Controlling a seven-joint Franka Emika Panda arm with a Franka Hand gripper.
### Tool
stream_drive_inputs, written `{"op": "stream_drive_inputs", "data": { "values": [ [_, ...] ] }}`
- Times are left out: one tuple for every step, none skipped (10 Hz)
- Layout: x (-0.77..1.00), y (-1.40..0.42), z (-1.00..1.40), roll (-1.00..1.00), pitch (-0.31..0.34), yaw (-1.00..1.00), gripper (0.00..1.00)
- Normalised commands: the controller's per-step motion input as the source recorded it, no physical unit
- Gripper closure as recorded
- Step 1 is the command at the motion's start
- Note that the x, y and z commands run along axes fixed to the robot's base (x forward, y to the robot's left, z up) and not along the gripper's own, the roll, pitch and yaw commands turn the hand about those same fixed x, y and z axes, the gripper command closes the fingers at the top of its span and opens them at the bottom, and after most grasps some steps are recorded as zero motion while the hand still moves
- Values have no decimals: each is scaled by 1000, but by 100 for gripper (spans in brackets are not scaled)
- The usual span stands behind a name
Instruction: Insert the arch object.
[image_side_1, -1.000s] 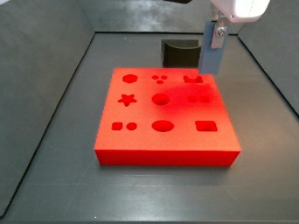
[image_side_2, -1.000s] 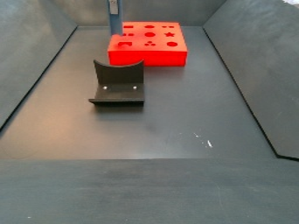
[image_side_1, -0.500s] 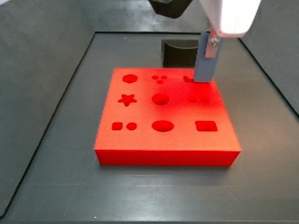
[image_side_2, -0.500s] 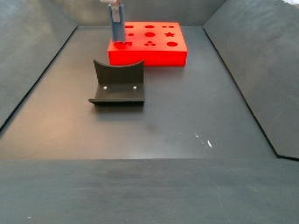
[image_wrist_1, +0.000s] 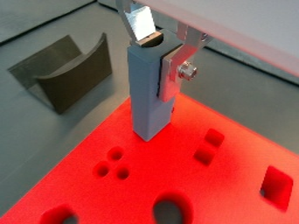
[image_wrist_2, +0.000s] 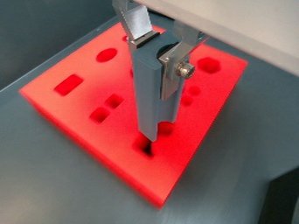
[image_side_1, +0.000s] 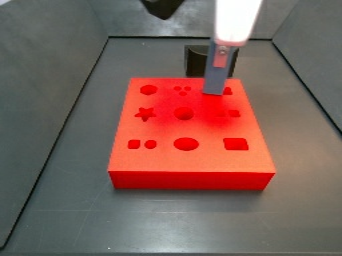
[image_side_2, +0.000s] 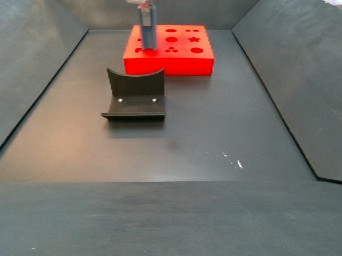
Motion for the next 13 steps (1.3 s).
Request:
{"op": "stream_drive_inputs", "data": {
  "values": [
    [217, 0, -129, 3, 0, 257, 100],
    [329, 51, -137, 0, 0, 366, 100],
    [251, 69, -63, 0, -10, 426, 100],
    [34, 49, -49, 0, -36, 371, 100],
    [-37, 23, -60, -19, -59, 229, 100],
    [-77, 0, -149, 0, -59, 149, 100],
    [146, -57, -123, 0, -20, 23, 100],
    [400, -66, -94, 0, -27, 0, 100],
    [357, 0, -74, 0, -19, 0, 100],
    [309, 0, -80, 0, -11, 0, 100],
    [11, 57, -71, 0, 0, 0, 100],
    [-214, 89, -34, 14, 0, 63, 100],
    [-309, 57, -17, 14, -13, 60, 100]
  ]
}}
